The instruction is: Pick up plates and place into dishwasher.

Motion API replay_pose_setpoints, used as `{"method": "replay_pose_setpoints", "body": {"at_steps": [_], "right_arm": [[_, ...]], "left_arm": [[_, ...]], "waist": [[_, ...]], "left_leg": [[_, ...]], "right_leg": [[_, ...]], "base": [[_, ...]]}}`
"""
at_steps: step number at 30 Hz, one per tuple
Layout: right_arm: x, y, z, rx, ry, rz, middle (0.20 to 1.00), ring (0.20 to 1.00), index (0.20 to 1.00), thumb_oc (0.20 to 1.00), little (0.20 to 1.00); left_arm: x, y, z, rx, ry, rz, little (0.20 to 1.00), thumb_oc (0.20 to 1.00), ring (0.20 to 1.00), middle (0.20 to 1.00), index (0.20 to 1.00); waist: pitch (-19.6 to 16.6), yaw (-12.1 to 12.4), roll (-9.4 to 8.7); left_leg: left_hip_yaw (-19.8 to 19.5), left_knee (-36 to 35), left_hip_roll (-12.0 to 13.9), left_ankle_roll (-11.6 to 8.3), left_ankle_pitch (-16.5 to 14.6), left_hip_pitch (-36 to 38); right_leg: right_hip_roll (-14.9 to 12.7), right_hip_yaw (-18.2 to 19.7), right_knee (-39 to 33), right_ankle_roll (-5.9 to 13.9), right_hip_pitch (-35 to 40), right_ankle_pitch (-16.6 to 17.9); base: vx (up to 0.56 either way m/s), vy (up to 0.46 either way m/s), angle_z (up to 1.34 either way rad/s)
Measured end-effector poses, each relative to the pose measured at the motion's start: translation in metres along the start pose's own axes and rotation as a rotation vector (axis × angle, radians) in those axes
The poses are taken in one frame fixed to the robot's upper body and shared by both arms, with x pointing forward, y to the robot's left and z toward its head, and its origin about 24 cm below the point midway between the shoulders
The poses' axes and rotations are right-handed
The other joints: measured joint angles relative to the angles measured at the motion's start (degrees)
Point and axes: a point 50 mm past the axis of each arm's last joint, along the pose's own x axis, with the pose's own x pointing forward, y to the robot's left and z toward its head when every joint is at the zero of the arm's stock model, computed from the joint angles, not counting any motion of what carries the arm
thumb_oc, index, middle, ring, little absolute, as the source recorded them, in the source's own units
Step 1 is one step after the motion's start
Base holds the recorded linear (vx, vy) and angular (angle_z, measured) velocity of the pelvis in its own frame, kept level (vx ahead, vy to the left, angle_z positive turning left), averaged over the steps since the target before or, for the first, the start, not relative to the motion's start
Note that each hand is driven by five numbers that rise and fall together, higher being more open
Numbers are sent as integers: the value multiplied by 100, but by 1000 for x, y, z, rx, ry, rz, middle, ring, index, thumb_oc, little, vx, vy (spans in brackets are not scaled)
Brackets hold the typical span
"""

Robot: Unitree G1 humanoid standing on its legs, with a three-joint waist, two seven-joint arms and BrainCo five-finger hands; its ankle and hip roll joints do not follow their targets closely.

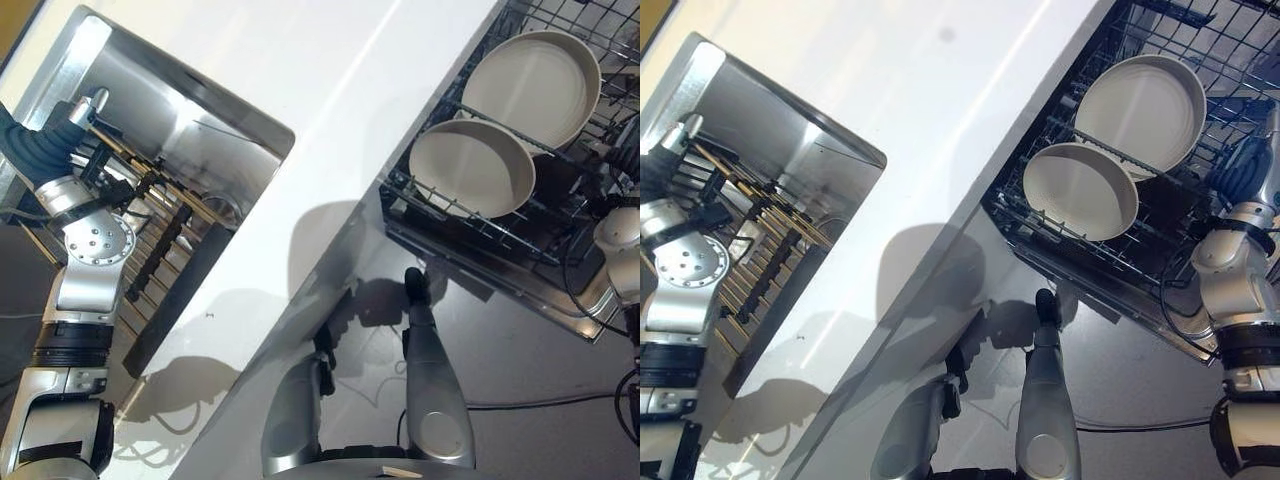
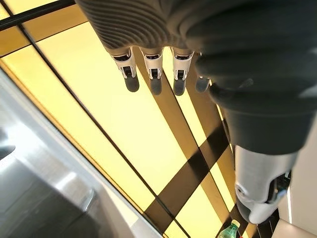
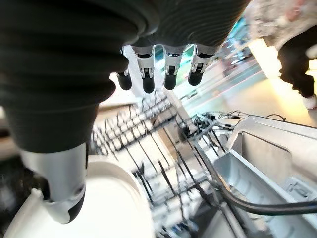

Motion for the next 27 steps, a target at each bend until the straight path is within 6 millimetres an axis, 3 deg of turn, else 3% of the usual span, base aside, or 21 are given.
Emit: {"method": "replay_pose_setpoints", "body": {"at_steps": [5, 8, 10, 13, 14, 16, 17, 18, 19, 20, 22, 27], "right_arm": [[-11, 8, 7, 117, 33, -21, 1000, 1000, 1000, 1000, 1000], [-16, 10, 4, 154, 64, -18, 1000, 1000, 1000, 1000, 1000], [-25, 14, -3, 168, 96, -9, 1000, 1000, 1000, 1000, 1000], [-29, 19, -2, 216, 106, 6, 1000, 1000, 1000, 1000, 1000], [-31, 21, -1, 243, 115, 12, 1000, 1000, 1000, 1000, 1000], [-33, 27, 4, 288, 114, 33, 1000, 1000, 1000, 1000, 1000], [-35, 30, 8, 320, 116, 39, 1000, 1000, 1000, 1000, 1000], [-38, 33, 7, 330, 128, 48, 1000, 1000, 1000, 1000, 1000], [-40, 33, 4, 325, 135, 54, 1000, 1000, 1000, 1000, 1000], [-38, 33, 4, 327, 135, 56, 1000, 1000, 1000, 1000, 1000], [-39, 39, 11, 357, 138, 73, 1000, 1000, 1000, 1000, 1000], [-47, 44, 0, 328, 164, 124, 1000, 1000, 1000, 1000, 1000]], "left_arm": [[-14, -1, -8, -13, 44, 5, 1000, 1000, 1000, 1000, 1000], [-27, -1, -15, -20, 91, 17, 1000, 1000, 1000, 1000, 1000], [-33, -1, -17, -22, 99, 20, 1000, 1000, 1000, 1000, 1000], [-36, 2, -18, -21, 98, 31, 1000, 1000, 1000, 1000, 1000], [-35, 1, -17, -26, 96, 37, 1000, 1000, 1000, 1000, 1000], [-37, -2, -17, -27, 108, 27, 1000, 1000, 1000, 1000, 1000], [-31, -2, -13, -28, 92, 28, 1000, 1000, 1000, 1000, 1000], [-29, -4, -10, -40, 81, 25, 1000, 1000, 1000, 1000, 1000], [-27, -6, -9, -31, 78, 12, 1000, 1000, 1000, 1000, 1000], [-26, -6, -10, -17, 78, -3, 1000, 1000, 1000, 1000, 1000], [-20, -1, -9, 13, 57, -13, 1000, 1000, 1000, 1000, 1000], [-8, -8, 0, -9, 29, -12, 1000, 1000, 1000, 1000, 1000]], "waist": [[-46, -144, 67], [-46, -216, 68], [-50, -345, 72], [-84, -235, 123], [-71, -206, 104], [-84, -187, 124], [-93, -39, 137], [-89, -70, 132], [-65, -115, 95], [-45, -124, 66], [-112, -88, 164], [-112, -233, 165]], "left_leg": [[209, -86, -54, 6, -6, 281], [40, 708, -192, 142, -181, 168], [-187, 1380, -344, 313, -362, -66], [-275, 493, -589, 416, -434, 248], [-174, 382, -589, 262, -509, 286], [-72, 589, -579, 397, -568, 54], [235, 746, -426, 357, -584, -116], [331, 1001, -377, 301, -666, -258], [286, 1215, -469, 280, -758, -300], [225, 1448, -542, 218, -828, -375], [-6, 1724, -518, 401, -956, -716], [-8, 1838, -545, 308, -1028, -761]], "right_leg": [[-13, 111, 335, 15, -83, -221], [-128, 267, 828, 23, -161, -537], [-150, 624, 767, -41, -77, -498], [6, 814, 749, 48, -271, -316], [68, 844, 794, 79, -365, -318], [-28, 756, 743, 264, -535, -454], [-10, 675, 1619, -3, -1000, -793], [-42, 642, 2844, -383, -1304, -1181], [-176, 548, 3277, -402, -1150, -1560], [-237, 665, 2958, 71, -997, -1897], [-117, 760, 2884, 60, -1256, -1768], [-161, 748, 2667, 148, -1252, -1526]], "base": [[53, 122, -21], [184, 286, -22], [110, 303, 13], [5, 206, -23], [-33, 196, -31], [-43, 147, -54], [-37, 116, -68], [-29, 123, -30], [-17, 104, -4], [-12, 82, -35], [7, 102, -57], [33, 111, -19]]}}
